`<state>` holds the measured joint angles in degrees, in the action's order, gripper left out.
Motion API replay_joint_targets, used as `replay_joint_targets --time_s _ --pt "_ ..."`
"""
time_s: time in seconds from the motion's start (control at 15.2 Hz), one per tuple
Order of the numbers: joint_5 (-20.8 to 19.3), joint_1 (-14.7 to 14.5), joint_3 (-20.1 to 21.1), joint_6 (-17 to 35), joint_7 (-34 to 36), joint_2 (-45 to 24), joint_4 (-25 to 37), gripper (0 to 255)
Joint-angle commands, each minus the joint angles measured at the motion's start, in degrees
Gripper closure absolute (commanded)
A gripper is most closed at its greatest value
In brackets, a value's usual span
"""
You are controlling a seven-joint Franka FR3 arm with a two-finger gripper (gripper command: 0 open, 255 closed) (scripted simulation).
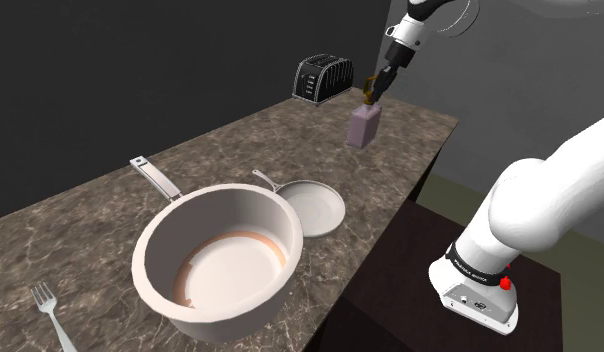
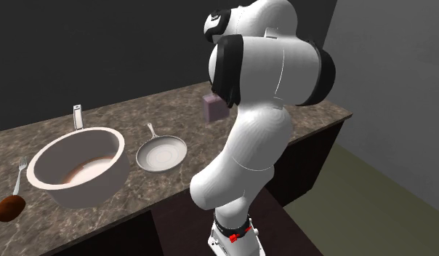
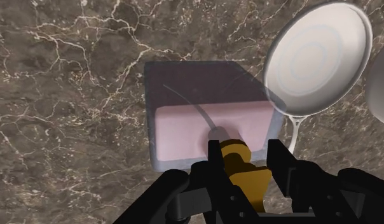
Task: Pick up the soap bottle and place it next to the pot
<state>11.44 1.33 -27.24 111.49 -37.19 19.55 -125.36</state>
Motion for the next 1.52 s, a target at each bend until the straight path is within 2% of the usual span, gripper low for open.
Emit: replay_joint_targets --time_s 0.0,1.45 --pt "-0.21 0.03 0.13 -1.54 0.49 0.28 1.35 255" --pt "-0.16 -0.73 0.54 -17.69 4.63 -1.23 19.44 255"
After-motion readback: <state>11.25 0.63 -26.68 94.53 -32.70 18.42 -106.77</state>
